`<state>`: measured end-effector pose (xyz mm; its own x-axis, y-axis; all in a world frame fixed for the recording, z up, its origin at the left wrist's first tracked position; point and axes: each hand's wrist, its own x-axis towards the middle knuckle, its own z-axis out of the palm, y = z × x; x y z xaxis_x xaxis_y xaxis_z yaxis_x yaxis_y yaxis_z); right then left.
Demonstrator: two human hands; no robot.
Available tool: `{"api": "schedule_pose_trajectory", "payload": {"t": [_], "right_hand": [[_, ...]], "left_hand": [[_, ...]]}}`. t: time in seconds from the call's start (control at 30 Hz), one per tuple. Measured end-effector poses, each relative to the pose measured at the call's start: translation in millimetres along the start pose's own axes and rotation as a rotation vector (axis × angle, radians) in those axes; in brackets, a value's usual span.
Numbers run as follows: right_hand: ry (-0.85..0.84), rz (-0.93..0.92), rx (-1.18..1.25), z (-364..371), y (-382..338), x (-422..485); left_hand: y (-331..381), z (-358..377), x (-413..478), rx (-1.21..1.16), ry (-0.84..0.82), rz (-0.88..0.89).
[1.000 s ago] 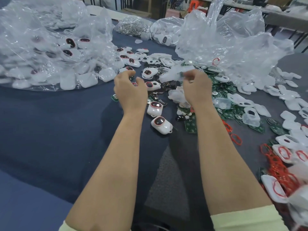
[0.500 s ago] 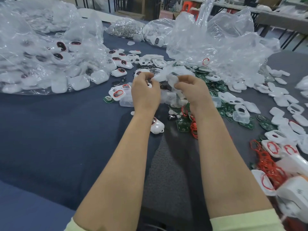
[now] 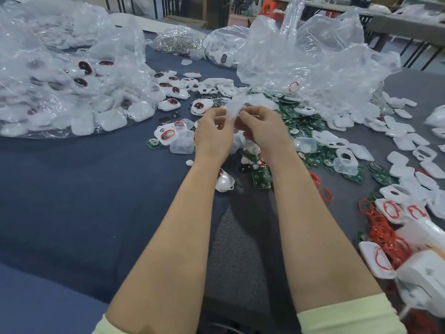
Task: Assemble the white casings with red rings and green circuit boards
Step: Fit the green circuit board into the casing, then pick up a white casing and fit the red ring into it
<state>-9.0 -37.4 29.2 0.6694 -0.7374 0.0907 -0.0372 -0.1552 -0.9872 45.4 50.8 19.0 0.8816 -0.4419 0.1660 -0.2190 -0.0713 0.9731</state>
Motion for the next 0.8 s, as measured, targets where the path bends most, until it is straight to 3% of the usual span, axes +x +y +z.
{"api": "schedule_pose_trajectory", "payload": {"t": [0.33, 0.43, 0.57, 0.67, 0.8], "right_hand": [[0.083, 0.087, 0.026, 9, -1, 3], [0.195, 0.043, -0.052, 3, 1, 2], [0.217, 0.047, 0.146, -12, -2, -3], [0.144, 0.033, 0.196, -23, -7, -9], [0.172, 0.035, 0.137, -52, -8, -18]], "left_hand": [[-5, -5, 5, -0.096, -0.044, -0.088], [-8, -5, 6, 0.212, 0.128, -0.035], [-4, -1, 1, 0.366, 0.178, 0.075], [10, 10, -5, 0.164, 0.029, 0.168], [23, 29, -13, -0.151, -0.146, -0.013]]}}
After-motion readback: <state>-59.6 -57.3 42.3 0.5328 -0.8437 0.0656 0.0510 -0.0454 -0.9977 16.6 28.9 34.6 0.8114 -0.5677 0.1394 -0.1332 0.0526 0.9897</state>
